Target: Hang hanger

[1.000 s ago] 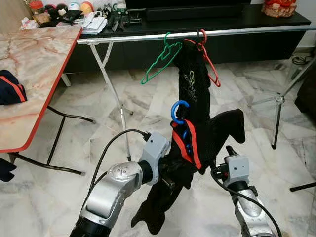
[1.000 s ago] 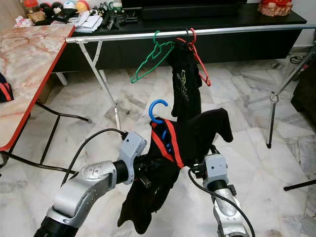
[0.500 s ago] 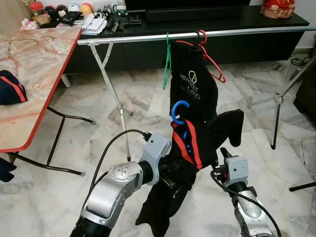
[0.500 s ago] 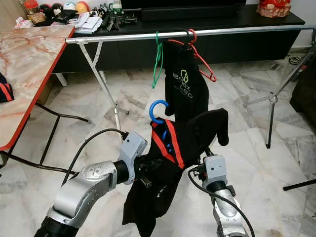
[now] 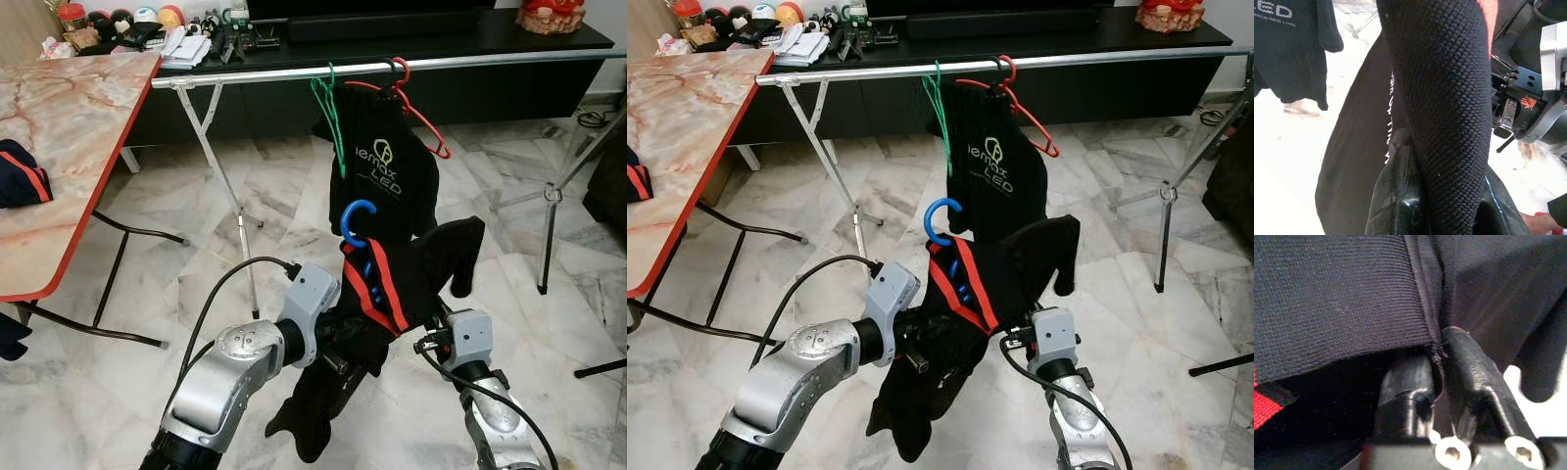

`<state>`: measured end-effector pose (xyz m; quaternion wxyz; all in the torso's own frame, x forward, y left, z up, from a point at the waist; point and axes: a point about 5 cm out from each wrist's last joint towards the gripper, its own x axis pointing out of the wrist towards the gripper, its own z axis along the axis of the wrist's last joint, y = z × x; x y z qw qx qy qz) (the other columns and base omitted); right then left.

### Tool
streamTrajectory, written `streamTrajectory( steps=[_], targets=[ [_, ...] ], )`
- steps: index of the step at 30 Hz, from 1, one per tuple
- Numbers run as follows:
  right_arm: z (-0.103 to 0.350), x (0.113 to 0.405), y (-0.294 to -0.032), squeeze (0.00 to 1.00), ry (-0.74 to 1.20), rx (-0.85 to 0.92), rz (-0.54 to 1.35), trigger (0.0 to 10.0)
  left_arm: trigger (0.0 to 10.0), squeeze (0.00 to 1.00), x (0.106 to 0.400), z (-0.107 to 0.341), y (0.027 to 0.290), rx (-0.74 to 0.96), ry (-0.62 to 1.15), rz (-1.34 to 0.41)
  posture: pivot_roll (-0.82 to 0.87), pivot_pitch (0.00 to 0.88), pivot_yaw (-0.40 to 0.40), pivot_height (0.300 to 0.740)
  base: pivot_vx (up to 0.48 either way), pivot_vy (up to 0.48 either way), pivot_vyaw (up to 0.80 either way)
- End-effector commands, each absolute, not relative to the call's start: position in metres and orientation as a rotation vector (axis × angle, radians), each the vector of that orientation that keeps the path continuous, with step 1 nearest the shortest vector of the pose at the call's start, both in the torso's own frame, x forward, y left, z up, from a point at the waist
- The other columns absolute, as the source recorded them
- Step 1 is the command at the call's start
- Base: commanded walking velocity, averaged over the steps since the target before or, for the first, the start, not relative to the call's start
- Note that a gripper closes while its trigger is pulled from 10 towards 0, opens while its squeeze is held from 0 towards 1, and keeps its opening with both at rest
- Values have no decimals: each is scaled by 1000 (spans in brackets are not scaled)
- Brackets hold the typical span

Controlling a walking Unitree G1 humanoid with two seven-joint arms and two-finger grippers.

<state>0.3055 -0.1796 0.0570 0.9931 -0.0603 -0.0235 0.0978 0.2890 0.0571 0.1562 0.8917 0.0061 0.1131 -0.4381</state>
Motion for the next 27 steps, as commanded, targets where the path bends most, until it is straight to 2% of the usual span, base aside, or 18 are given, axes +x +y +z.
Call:
streamTrajectory(
  steps=[1, 18, 21, 22, 25, 26, 27],
  targets=[
    [54, 304, -177, 0, -37, -112, 202, 0, 10000, 0, 286, 165, 53, 7, 185, -938, -29, 179, 11, 740, 0, 0, 0],
    [57, 307, -182, 0, -44, -123, 179, 0, 10000, 0, 285, 162, 59, 28, 196, -931, -28, 180, 10, 740, 0, 0, 0],
    [59, 308, -186, 0, -47, -129, 165, 0, 10000, 0, 286, 159, 66, 57, 210, -921, -30, 180, 9, 740, 0, 0, 0],
    [61, 309, -191, 0, -49, -140, 148, 0, 10000, 0, 286, 152, 80, 107, 239, -908, -32, 181, 9, 740, 0, 0, 0],
    [63, 310, -199, 0, -49, -155, 126, 0, 10000, 0, 286, 144, 100, 175, 274, -877, -32, 182, 9, 740, 0, 0, 0],
    [65, 310, -206, 0, -49, -166, 106, 0, 10000, 0, 285, 140, 117, 205, 300, -854, -31, 184, 7, 740, 0, 0, 0],
    [65, 310, -206, 0, -49, -166, 106, 0, 10000, 0, 285, 140, 117, 205, 300, -854, -31, 184, 7, 740, 0, 0, 0]
  ],
)
